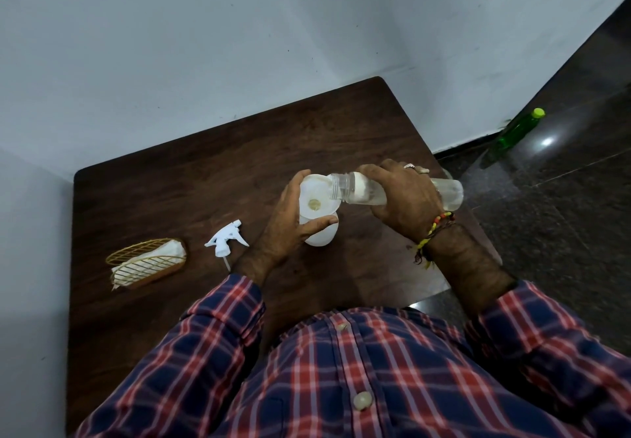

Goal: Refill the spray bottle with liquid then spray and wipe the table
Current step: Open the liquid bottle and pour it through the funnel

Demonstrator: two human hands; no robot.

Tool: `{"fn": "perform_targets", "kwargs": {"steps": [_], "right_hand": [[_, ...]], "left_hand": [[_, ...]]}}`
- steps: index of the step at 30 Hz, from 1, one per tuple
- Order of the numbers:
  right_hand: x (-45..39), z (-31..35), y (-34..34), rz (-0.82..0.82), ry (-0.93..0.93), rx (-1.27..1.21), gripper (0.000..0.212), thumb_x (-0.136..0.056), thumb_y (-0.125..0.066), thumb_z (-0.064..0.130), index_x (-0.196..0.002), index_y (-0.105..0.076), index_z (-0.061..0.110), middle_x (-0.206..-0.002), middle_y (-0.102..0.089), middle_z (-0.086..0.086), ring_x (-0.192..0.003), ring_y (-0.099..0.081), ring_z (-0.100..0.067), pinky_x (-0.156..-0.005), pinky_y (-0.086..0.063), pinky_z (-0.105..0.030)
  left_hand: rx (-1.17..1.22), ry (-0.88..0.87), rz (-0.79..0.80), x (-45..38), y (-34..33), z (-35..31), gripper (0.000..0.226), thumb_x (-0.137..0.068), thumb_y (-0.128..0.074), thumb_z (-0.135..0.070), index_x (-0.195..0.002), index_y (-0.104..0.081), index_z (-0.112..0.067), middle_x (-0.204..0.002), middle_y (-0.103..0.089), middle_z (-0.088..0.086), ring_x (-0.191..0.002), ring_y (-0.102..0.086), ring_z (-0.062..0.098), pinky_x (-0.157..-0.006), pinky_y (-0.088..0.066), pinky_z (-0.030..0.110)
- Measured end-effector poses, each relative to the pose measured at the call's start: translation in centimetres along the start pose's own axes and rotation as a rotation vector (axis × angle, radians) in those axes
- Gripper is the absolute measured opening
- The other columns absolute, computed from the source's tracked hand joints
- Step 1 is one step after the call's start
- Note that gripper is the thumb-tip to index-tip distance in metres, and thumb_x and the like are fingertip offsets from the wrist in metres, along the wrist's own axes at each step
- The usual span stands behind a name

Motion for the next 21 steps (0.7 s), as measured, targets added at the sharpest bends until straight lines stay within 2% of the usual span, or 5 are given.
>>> {"fn": "perform_targets", "kwargs": {"steps": [5, 16, 21], "right_hand": [[-0.02, -0.09, -0.09, -0.004, 0.005, -0.022, 0.062, -0.074, -0.079, 0.023, -0.132, -0.057, 0.029, -0.115, -0.066, -0.005, -0.100, -0.066, -0.032, -0.088, -0.053, -0.048], [-0.35, -0.06, 0.00, -0.015, 0.025, 0.025, 0.063, -0.073, -0.081, 0.023, -0.132, -0.057, 0.029, -0.113, -0.066, -0.005, -0.100, -0.065, -0.031, -0.086, -0.052, -0.046], [-0.41, -0.07, 0.05, -0.020, 0.026, 0.016, 0.059, -0.076, -0.077, 0.023, -0.132, -0.058, 0.029, -0.113, -0.065, -0.004, -0.100, -0.065, -0.031, -0.083, -0.051, -0.044]], "left_hand": [[-0.005, -0.012, -0.009, -0.05, 0.08, -0.07, 0.094, -0.076, -0.081, -0.037, -0.150, -0.027, -0.016, -0.149, -0.038, 0.002, -0.128, -0.034, 0.005, -0.106, -0.034, 0.026], [0.010, -0.020, -0.010, -0.23, -0.04, 0.18, 0.094, -0.077, -0.080, -0.040, -0.150, -0.027, -0.016, -0.149, -0.037, 0.002, -0.128, -0.035, 0.006, -0.104, -0.033, 0.024], [0.006, -0.014, -0.010, -0.35, -0.10, 0.40, 0.094, -0.076, -0.081, -0.038, -0.150, -0.027, -0.017, -0.149, -0.038, 0.002, -0.129, -0.036, 0.009, -0.105, -0.037, 0.029]]}}
Point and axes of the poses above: each hand's wrist, its own x-axis away from the middle knuckle, its own y-axis out of the back of the hand, z = x × y, the point moved 10 cm from there along -x, towards the middle knuckle
